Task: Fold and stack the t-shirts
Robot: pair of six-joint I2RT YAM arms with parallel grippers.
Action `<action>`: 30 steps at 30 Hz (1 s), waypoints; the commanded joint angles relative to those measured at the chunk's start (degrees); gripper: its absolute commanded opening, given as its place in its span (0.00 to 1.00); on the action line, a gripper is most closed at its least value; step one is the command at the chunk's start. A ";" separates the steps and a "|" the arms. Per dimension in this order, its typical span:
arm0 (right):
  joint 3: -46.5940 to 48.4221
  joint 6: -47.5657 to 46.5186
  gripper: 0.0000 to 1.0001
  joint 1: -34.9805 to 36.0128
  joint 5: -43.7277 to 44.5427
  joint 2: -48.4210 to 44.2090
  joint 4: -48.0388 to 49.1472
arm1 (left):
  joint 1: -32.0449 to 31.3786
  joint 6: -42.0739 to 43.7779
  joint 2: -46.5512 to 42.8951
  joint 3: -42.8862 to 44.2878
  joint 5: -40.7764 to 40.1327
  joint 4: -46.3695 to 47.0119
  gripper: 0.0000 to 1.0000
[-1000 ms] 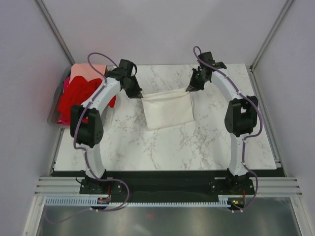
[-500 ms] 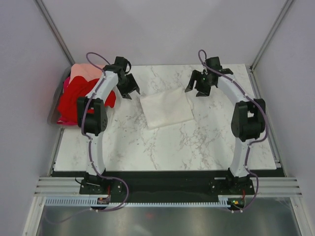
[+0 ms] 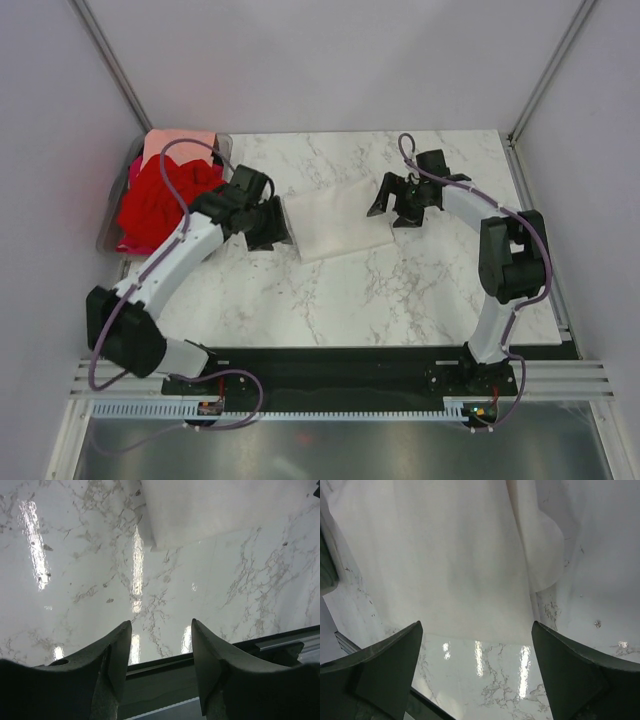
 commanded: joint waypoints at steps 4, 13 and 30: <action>5.55 -2.30 0.98 0.00 4.03 1.21 3.53 | 0.16 3.35 -20.35 -11.74 1.71 1.09 0.61; 15.66 -5.47 0.81 -0.44 4.68 16.41 0.98 | 0.16 6.87 -31.89 -21.41 -2.85 0.91 0.58; 16.81 -6.60 0.00 -1.83 2.36 20.65 0.11 | -0.19 6.26 -34.79 -25.38 -4.53 3.55 0.53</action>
